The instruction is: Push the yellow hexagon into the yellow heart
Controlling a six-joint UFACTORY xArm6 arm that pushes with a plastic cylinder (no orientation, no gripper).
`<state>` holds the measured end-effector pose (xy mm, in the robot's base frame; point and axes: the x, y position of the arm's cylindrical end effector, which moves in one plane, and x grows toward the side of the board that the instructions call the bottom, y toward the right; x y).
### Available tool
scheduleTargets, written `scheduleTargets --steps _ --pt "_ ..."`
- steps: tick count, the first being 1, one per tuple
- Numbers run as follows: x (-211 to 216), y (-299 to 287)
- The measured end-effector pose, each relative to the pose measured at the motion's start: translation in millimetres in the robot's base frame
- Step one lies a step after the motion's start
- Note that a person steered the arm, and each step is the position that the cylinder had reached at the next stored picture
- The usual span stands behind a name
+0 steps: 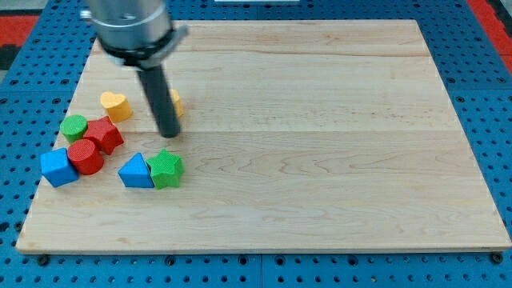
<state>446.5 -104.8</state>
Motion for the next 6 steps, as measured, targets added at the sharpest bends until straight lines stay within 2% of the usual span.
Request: scheduleTargets --steps 1,2,3,4,6 --pt "-6 23" --pt "-31 20" --pt "-49 -19" --pt "-49 -74" --pt "-43 -68"
